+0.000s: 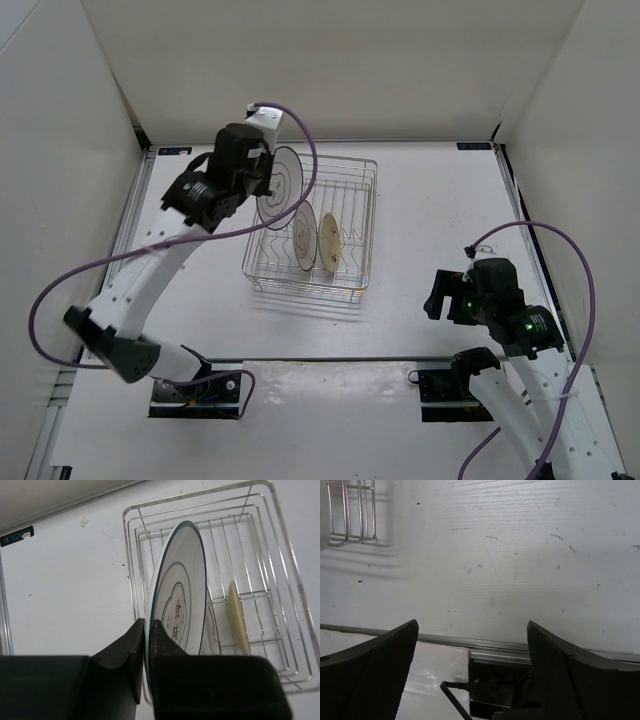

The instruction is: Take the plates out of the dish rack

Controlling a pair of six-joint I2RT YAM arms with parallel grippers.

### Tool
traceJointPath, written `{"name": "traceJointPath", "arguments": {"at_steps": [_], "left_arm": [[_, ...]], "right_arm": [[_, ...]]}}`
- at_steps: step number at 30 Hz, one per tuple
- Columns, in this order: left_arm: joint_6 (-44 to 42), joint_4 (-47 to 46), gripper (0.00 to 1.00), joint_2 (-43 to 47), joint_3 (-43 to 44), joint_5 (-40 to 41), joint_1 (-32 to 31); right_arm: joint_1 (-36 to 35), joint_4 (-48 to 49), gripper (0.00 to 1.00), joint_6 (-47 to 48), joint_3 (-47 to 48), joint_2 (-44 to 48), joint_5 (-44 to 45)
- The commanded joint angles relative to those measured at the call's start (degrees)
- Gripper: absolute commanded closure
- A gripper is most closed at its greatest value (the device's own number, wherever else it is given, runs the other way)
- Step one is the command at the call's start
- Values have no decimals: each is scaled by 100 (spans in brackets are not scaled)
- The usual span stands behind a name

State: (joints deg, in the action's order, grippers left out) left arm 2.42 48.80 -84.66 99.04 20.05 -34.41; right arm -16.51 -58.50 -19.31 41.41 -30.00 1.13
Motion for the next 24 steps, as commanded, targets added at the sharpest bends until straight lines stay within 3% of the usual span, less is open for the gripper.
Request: {"name": "traceJointPath", "arguments": {"at_steps": [1,10,16,24], "left_arm": [[407,-178,98,863,-359,-107,-39],[1032,402,100,2867,-1676,-299,-39],[1832,1202,100,3657,-2433,-1774,-39],[3264,492,100,4660,-4549,-3497,-39]], "right_arm": [[17,137,10,-11,-36,108,-7],[25,199,10,7,-80,477,-51],[8,199,10,15,-89,574,-51],[25,199,10,15,-89,530,-51]]}}
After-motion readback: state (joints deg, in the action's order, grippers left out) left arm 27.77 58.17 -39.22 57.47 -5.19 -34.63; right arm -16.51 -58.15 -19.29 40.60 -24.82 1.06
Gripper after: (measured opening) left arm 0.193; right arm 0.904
